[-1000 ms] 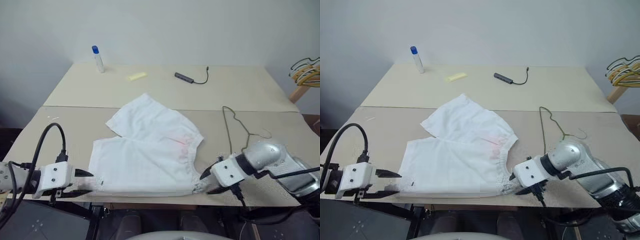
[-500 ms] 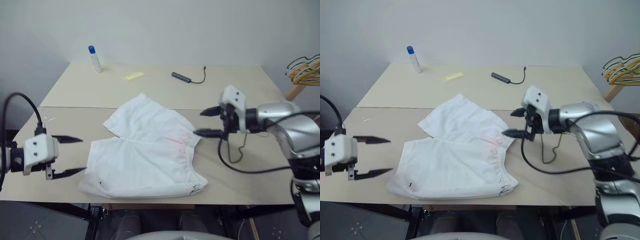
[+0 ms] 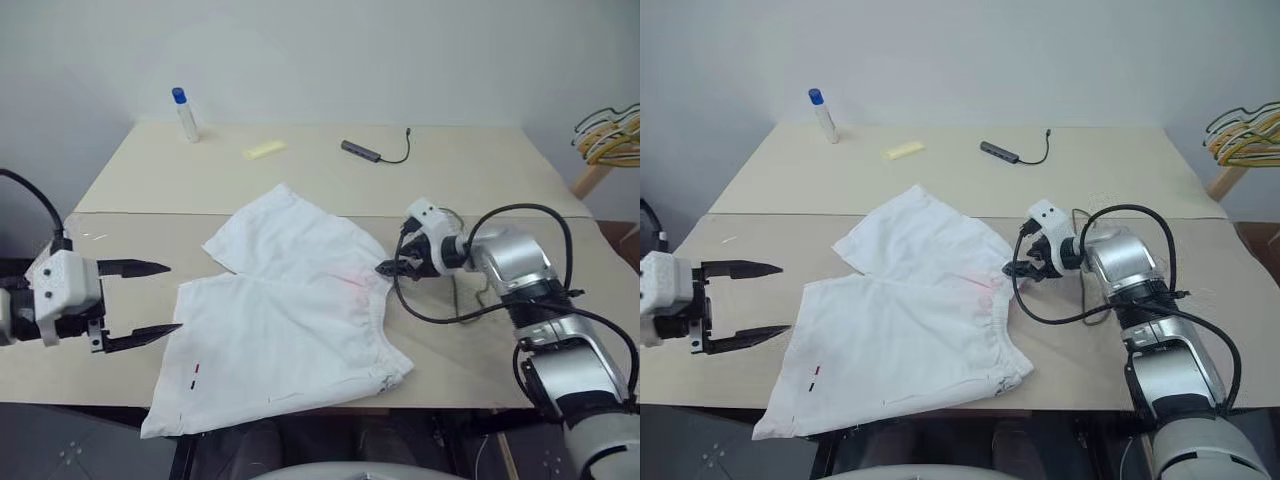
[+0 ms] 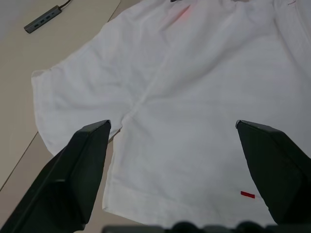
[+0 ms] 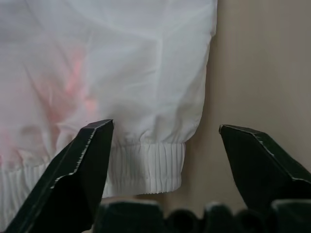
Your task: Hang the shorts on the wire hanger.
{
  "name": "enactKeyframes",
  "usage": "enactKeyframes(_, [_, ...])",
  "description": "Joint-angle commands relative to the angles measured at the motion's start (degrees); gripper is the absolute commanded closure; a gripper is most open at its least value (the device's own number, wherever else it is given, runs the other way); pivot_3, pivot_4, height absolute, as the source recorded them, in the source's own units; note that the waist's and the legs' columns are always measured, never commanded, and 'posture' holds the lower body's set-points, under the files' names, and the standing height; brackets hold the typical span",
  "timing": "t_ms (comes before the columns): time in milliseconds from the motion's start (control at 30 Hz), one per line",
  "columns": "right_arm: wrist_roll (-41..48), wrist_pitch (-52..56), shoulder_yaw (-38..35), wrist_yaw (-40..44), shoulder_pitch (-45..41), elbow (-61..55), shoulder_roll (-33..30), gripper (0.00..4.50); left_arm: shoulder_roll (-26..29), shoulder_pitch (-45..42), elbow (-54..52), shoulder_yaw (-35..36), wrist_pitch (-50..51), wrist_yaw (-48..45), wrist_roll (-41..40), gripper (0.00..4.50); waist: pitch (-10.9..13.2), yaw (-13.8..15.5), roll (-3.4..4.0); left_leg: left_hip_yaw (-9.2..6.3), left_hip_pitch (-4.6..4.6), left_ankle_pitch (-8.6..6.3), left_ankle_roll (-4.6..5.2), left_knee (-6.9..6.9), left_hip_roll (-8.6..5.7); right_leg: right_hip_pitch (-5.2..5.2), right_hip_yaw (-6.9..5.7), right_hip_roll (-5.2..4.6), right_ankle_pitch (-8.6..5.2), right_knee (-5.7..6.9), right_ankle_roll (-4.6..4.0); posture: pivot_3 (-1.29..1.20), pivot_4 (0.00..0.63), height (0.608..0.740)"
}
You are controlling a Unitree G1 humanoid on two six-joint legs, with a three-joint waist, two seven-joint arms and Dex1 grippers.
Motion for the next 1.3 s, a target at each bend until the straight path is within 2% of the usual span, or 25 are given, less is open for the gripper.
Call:
enactKeyframes(33, [-1.3, -2.4, -0.1, 2.7, -2.8, 1.6, -0.1, 1.58, -0.6, 0.1, -2.3, -0.3, -0.8, 1.4, 0.6, 0.00, 0.0, 0.0, 0.00, 0.01, -0.01, 0.00, 0.00, 0.00, 0.00, -0.01, 0.00, 0.00, 0.00, 0.00, 0.00, 0.05, 0.000, 0.740])
enactKeyframes(267, [-3.6, -5.2, 0.0, 4.0, -4.8, 5.6, 1.7, 4.13, -1.8, 0.1, -2.9, -2.3, -2.1, 2.7, 2.3, 0.00, 0.0, 0.0, 0.01, 0.00, 0.06, 0.00, 0.00, 0.00, 0.00, 0.00, 0.01, 0.01, 0.00, 0.08, -0.01, 0.05, 0.000, 0.740])
enactKeyframes(333, [-4.7, -6.5, -0.2, 3.2, -6.0, 7.4, 2.7, 4.47, -2.1, -0.1, -2.9, -2.8, -2.5, 3.2, 2.8, 0.00, 0.0, -0.2, 0.01, 0.00, 0.05, 0.00, 0.00, 0.00, 0.00, 0.00, 0.01, 0.01, 0.00, 0.08, -0.01, 0.05, 0.000, 0.740])
enactKeyframes(433, [-6.4, -8.7, -0.4, 2.3, -7.6, 10.3, 4.0, 4.47, -2.3, -0.4, -2.8, -3.3, -3.0, 3.9, 3.5, 0.00, 0.0, -0.3, 0.01, 0.00, 0.05, 0.00, 0.00, 0.00, 0.00, -0.01, 0.01, 0.01, 0.00, 0.08, -0.01, 0.06, 0.000, 0.740])
enactKeyframes(600, [-11.5, -19.0, 0.4, -2.2, -9.9, 16.0, 6.3, 4.47, -2.3, -0.7, -2.4, -4.0, -3.8, 4.6, 4.3, 0.00, 0.0, -0.6, 0.01, -0.01, 0.04, 0.00, -0.01, 0.00, 0.00, -0.01, 0.01, 0.01, 0.01, 0.09, -0.01, 0.06, 0.000, 0.740])
enactKeyframes(767, [-17.4, -27.7, 1.6, -9.4, -14.2, 26.4, 9.5, 4.47, -2.2, -0.9, -1.7, -4.9, -4.9, 5.3, 6.3, 0.00, 0.0, -1.0, 0.02, -0.01, 0.05, 0.01, -0.01, -0.01, 0.00, -0.04, 0.01, 0.01, 0.01, 0.13, -0.02, 0.07, 0.000, 0.740])
enactKeyframes(867, [-19.3, -29.5, 2.2, -9.1, -15.4, 30.1, 10.6, 4.47, -2.3, -0.6, -2.1, -5.0, -5.0, 5.4, 6.4, 0.00, 0.0, -1.1, 0.02, -0.02, 0.05, 0.01, -0.02, -0.02, 0.00, -0.05, 0.01, 0.01, 0.01, 0.15, -0.02, 0.07, 0.000, 0.740])
enactKeyframes(1000, [-21.5, -33.8, 2.6, -8.7, -14.3, 29.5, 10.4, 4.47, -2.6, 0.1, -2.9, -5.2, -4.9, 5.8, 6.4, 0.00, 0.0, -1.0, 0.03, -0.03, 0.04, 0.01, -0.02, -0.02, 0.00, -0.04, 0.01, 0.00, 0.01, 0.16, -0.02, 0.07, 0.000, 0.740])
enactKeyframes(1033, [-21.8, -34.2, 2.6, -8.0, -14.2, 29.3, 10.3, 3.94, -2.7, 0.1, -2.9, -5.4, -4.9, 6.0, 6.5, 0.00, 0.0, -1.0, 0.03, -0.03, 0.04, 0.01, -0.02, -0.03, 0.00, -0.04, 0.00, 0.00, 0.01, 0.17, -0.02, 0.07, 0.000, 0.740])
enactKeyframes(1133, [-21.1, -33.2, 0.8, -7.3, -14.2, 27.6, 10.0, 3.08, -3.1, 0.0, -3.3, -5.9, -4.8, 6.4, 6.2, 0.00, 0.0, -1.1, 0.03, -0.04, 0.09, 0.01, -0.02, -0.03, 0.00, -0.04, 0.01, 0.00, 0.01, 0.25, -0.02, 0.07, 0.000, 0.740])
enactKeyframes(1300, [-17.7, -24.1, -5.0, -7.5, -13.4, 18.3, 7.5, 1.24, -3.5, -1.3, -3.4, -6.9, -4.4, 6.8, 5.5, 0.00, 0.0, -0.9, 0.06, -0.04, 0.07, 0.01, -0.02, -0.02, 0.00, -0.05, 0.01, 0.00, 0.01, 0.27, -0.02, 0.05, 0.000, 0.740])
